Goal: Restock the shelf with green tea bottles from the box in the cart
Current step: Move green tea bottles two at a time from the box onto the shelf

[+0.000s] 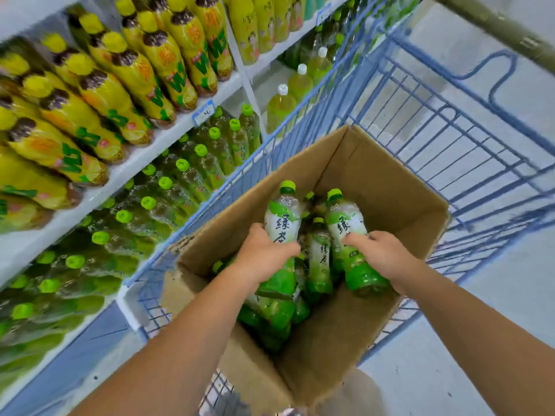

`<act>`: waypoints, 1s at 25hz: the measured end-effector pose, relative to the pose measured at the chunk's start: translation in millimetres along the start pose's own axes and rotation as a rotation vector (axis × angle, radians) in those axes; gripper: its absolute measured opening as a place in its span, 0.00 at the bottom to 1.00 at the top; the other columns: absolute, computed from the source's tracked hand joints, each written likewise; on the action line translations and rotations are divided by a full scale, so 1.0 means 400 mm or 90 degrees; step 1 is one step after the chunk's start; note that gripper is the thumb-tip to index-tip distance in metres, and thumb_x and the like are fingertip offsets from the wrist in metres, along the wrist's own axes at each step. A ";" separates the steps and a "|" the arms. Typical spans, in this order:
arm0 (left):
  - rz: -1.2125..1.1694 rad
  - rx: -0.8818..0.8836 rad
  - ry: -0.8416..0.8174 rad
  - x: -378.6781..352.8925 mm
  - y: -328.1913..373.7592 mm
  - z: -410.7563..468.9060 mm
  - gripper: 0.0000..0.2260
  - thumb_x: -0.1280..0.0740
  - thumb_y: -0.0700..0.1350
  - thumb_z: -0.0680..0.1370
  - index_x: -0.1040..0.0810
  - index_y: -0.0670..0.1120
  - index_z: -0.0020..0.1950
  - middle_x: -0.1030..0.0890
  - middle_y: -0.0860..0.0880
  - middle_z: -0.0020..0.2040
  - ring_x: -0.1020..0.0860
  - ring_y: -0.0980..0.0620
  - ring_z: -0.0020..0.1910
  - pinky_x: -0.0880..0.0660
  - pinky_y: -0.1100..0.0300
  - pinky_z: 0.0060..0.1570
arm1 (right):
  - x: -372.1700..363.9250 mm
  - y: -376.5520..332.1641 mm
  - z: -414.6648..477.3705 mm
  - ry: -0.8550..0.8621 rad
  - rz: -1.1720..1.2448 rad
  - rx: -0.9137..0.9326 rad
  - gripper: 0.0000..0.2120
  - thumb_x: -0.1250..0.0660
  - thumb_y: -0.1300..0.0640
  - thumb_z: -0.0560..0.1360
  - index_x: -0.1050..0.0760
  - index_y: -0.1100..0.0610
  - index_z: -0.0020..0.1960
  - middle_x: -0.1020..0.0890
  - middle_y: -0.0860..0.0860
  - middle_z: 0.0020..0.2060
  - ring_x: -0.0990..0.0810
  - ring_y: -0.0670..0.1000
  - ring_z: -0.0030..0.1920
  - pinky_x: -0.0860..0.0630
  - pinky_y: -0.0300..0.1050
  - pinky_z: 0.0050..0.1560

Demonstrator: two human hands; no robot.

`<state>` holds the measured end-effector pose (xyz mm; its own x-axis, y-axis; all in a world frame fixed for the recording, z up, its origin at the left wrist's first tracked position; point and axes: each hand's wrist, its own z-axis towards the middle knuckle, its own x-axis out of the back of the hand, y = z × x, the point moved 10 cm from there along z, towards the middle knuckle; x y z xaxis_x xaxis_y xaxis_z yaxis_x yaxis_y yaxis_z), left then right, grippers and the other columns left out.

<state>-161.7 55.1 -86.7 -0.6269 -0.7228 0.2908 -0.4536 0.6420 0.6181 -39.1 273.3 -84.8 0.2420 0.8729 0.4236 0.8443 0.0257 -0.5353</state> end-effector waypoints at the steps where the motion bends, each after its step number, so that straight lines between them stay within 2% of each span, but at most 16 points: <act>1: 0.004 -0.008 -0.006 0.025 0.003 -0.055 0.24 0.24 0.50 0.65 0.27 0.47 0.58 0.18 0.47 0.50 0.18 0.50 0.46 0.20 0.52 0.46 | -0.010 -0.014 -0.057 -0.013 0.035 -0.003 0.24 0.28 0.43 0.72 0.24 0.64 0.50 0.23 0.54 0.40 0.22 0.53 0.39 0.29 0.47 0.39; 4: -0.011 -0.020 -0.025 0.074 -0.007 -0.194 0.23 0.25 0.52 0.64 0.23 0.47 0.56 0.17 0.46 0.49 0.17 0.49 0.45 0.20 0.53 0.43 | -0.028 -0.044 -0.207 -0.023 0.128 0.008 0.19 0.28 0.45 0.72 0.21 0.60 0.52 0.17 0.56 0.44 0.16 0.56 0.43 0.19 0.54 0.46; 6: -0.026 -0.032 -0.029 0.109 -0.010 -0.284 0.21 0.25 0.53 0.67 0.24 0.48 0.56 0.18 0.48 0.49 0.18 0.50 0.45 0.20 0.54 0.42 | -0.032 -0.066 -0.308 -0.006 0.167 0.040 0.13 0.29 0.48 0.75 0.20 0.59 0.49 0.15 0.56 0.40 0.14 0.54 0.38 0.19 0.51 0.41; 9: -0.063 -0.054 -0.038 0.155 -0.022 -0.390 0.14 0.27 0.50 0.74 0.26 0.49 0.57 0.20 0.47 0.50 0.20 0.51 0.45 0.23 0.54 0.40 | -0.049 -0.091 -0.435 0.010 0.216 0.072 0.14 0.28 0.47 0.75 0.19 0.58 0.50 0.14 0.57 0.42 0.14 0.58 0.41 0.16 0.55 0.43; 11: -0.088 -0.070 -0.047 0.183 -0.037 -0.451 0.13 0.29 0.49 0.76 0.26 0.51 0.57 0.20 0.47 0.51 0.20 0.49 0.47 0.22 0.52 0.42 | -0.052 -0.115 -0.507 0.030 0.175 0.113 0.16 0.26 0.45 0.73 0.19 0.56 0.51 0.14 0.55 0.43 0.14 0.57 0.42 0.16 0.55 0.43; 14: -0.108 -0.101 -0.019 0.234 -0.058 -0.527 0.15 0.28 0.51 0.74 0.26 0.55 0.58 0.19 0.48 0.50 0.18 0.47 0.47 0.19 0.45 0.46 | -0.066 -0.164 -0.588 0.031 0.116 0.175 0.12 0.26 0.47 0.73 0.19 0.53 0.51 0.14 0.52 0.42 0.14 0.53 0.42 0.16 0.54 0.44; 16: -0.146 -0.125 0.014 0.266 -0.071 -0.581 0.15 0.27 0.49 0.74 0.26 0.57 0.59 0.18 0.48 0.50 0.18 0.47 0.47 0.18 0.43 0.47 | -0.084 -0.197 -0.636 0.019 0.093 0.214 0.10 0.27 0.48 0.73 0.19 0.53 0.50 0.14 0.52 0.42 0.14 0.53 0.42 0.17 0.52 0.42; 18: -0.168 -0.158 0.070 0.305 -0.081 -0.645 0.15 0.28 0.46 0.77 0.27 0.55 0.61 0.19 0.50 0.50 0.18 0.50 0.46 0.19 0.51 0.43 | -0.109 -0.236 -0.678 0.004 0.074 0.255 0.08 0.27 0.50 0.74 0.19 0.53 0.50 0.14 0.53 0.42 0.14 0.52 0.41 0.19 0.47 0.38; 20: -0.192 -0.165 0.118 0.342 -0.107 -0.713 0.13 0.29 0.46 0.78 0.27 0.55 0.60 0.20 0.51 0.50 0.19 0.52 0.46 0.22 0.55 0.41 | -0.153 -0.269 -0.721 -0.029 0.060 0.295 0.08 0.28 0.51 0.75 0.19 0.54 0.50 0.14 0.54 0.42 0.14 0.53 0.40 0.18 0.49 0.39; 23: -0.233 -0.173 0.202 0.415 -0.165 -0.818 0.10 0.29 0.47 0.77 0.27 0.58 0.54 0.18 0.50 0.49 0.18 0.51 0.46 0.20 0.51 0.44 | -0.246 -0.301 -0.779 -0.072 0.019 0.333 0.08 0.28 0.50 0.74 0.19 0.54 0.50 0.14 0.53 0.41 0.15 0.53 0.40 0.17 0.52 0.41; 25: -0.241 -0.172 0.262 0.473 -0.219 -0.875 0.11 0.28 0.47 0.76 0.26 0.56 0.54 0.18 0.51 0.48 0.18 0.52 0.44 0.21 0.54 0.42 | -0.322 -0.320 -0.818 -0.109 0.010 0.362 0.10 0.27 0.49 0.73 0.19 0.54 0.49 0.14 0.52 0.40 0.14 0.54 0.40 0.17 0.55 0.43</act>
<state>-19.1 -227.3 169.7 -0.1335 -0.9617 0.2393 -0.3870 0.2729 0.8808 -22.0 -1.9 168.2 0.1322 0.9404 0.3135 0.4404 0.2276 -0.8685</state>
